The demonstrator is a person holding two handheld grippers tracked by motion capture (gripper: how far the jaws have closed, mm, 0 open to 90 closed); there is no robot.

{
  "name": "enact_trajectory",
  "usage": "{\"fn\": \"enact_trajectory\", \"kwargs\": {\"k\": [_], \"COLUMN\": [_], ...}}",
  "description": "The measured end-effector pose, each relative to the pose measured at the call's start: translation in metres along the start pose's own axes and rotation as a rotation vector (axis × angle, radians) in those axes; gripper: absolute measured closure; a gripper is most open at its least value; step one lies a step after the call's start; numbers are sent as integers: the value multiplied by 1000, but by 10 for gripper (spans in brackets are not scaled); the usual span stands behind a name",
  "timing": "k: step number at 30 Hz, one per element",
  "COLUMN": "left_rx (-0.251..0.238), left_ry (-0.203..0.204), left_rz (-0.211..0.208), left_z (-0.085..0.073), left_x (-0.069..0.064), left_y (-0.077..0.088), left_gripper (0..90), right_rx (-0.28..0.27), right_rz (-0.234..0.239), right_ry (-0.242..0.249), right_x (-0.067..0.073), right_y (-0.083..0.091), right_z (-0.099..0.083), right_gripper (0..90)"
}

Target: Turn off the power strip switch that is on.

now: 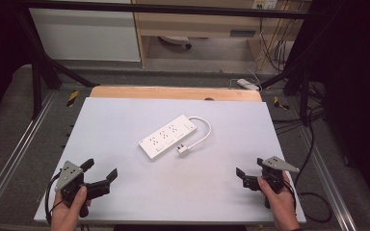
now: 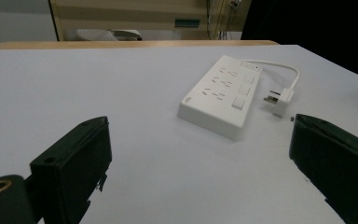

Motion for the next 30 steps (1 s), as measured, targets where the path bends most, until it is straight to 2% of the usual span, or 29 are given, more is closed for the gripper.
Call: {"fn": "enact_trajectory", "kwargs": {"k": [3,5,14,18,24,27,30], "left_rx": [9,12,10,3,-11,-13,-7], "left_ry": [-8,-13,-21,-28,-39,-45,-55], "left_rz": [-8,-13,-23,-25,-33,-38,-45], "left_z": [0,0,2,3,5,6,6], "left_x": [0,0,-3,-5,-10,-13,-16], "left_y": [-2,-3,-5,-4,-5,-5,-5], "left_gripper": [55,55,56,55,54,54,55], "right_rx": [-1,-8,-1,-16,-74,-84,-88], "right_rz": [0,16,23,19,19,22,21], "right_ry": [-2,-15,-5,-6,14,16,40], "right_x": [-1,-1,2,2,5,7,11], "right_y": [0,-1,-4,-1,3,4,5], "right_z": [0,2,2,3,9,10,11], "right_gripper": [45,44,40,36,35,35,32]}}
Point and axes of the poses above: each handheld gripper's, and its own axes: y roughly backward along the jaws, z roughly out of its top, x roughly to its left, the point moved 3 cm from there along -y, roughly forward along the jaws, and after that the axes turned 9 degrees about -y, right-handed, at the moved point
